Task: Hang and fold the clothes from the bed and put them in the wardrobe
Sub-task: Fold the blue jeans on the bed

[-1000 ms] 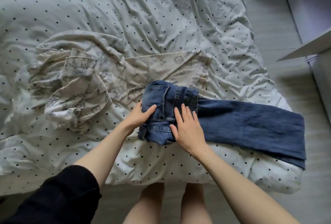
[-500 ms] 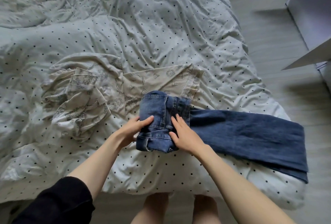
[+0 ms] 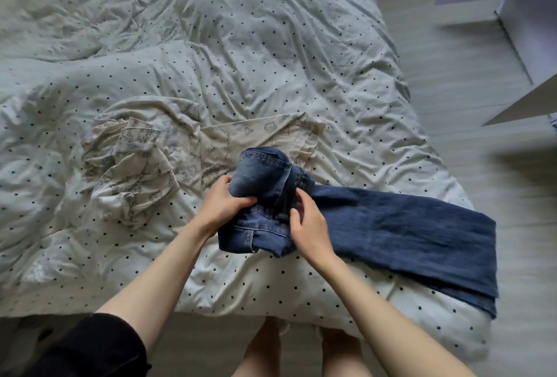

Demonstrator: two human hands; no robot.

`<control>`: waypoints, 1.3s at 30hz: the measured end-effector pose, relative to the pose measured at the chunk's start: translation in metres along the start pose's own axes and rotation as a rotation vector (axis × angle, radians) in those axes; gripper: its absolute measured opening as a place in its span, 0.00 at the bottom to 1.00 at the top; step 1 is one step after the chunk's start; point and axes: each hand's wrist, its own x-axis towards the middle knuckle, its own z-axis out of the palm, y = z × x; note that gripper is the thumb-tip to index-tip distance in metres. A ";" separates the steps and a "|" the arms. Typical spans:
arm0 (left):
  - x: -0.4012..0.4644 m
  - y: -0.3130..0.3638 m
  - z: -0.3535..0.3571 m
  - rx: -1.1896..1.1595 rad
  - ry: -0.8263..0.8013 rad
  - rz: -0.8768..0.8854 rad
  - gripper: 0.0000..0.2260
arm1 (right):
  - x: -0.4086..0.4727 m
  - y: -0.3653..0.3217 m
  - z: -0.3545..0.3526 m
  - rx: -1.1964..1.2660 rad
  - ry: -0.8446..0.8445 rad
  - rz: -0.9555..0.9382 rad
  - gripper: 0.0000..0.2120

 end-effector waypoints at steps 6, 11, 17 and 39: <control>-0.027 0.056 0.022 0.181 -0.130 0.142 0.30 | -0.005 -0.007 -0.032 0.760 -0.224 0.318 0.18; -0.052 0.090 0.088 0.204 -0.475 0.278 0.33 | -0.001 0.030 -0.094 0.990 -0.065 0.539 0.28; -0.055 0.054 0.178 0.941 -0.700 0.423 0.25 | -0.019 0.090 -0.143 0.794 0.072 0.555 0.21; 0.001 0.012 0.164 -0.571 -0.092 -0.251 0.09 | -0.030 0.149 -0.101 -0.908 -0.166 0.110 0.34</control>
